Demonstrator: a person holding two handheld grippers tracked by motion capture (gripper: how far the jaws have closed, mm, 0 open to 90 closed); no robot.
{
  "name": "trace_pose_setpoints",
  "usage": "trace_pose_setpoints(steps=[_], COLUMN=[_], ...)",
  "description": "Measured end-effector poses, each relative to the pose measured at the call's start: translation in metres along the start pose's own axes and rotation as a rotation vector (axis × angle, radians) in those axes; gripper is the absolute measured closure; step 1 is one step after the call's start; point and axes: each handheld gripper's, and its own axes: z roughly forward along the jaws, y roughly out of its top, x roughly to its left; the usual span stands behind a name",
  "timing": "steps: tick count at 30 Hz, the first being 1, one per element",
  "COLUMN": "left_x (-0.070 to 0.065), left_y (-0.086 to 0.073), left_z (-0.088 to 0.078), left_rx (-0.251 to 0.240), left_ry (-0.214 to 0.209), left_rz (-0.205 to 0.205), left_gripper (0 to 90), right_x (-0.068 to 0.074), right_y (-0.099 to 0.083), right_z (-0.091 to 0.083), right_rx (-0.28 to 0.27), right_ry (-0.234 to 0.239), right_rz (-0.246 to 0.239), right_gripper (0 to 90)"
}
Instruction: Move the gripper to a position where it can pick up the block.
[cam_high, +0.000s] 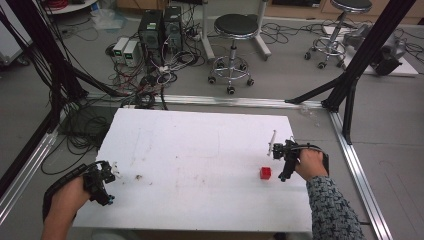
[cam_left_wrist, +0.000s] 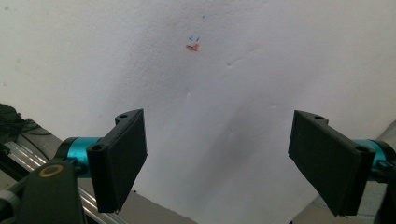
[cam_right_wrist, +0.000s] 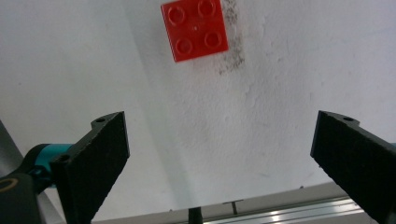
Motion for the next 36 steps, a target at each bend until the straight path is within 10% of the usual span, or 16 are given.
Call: trace_pose_setpoints(steps=[15,36], left_x=[0.0,0.001], left_y=[0.0,0.001], left_z=[0.0,0.001], left_rx=[-0.013,-0.022], left_ry=[0.005,0.0], left_rz=[-0.005,-0.006], left_gripper=[19.8,19.8], right_x=[0.004,0.01], right_y=[0.034,0.04], right_z=[0.029,0.058], right_rx=[0.0,-0.006], right_ry=[0.0,0.007], right_rz=[-0.155,-0.194], right_gripper=[3.6,3.6])
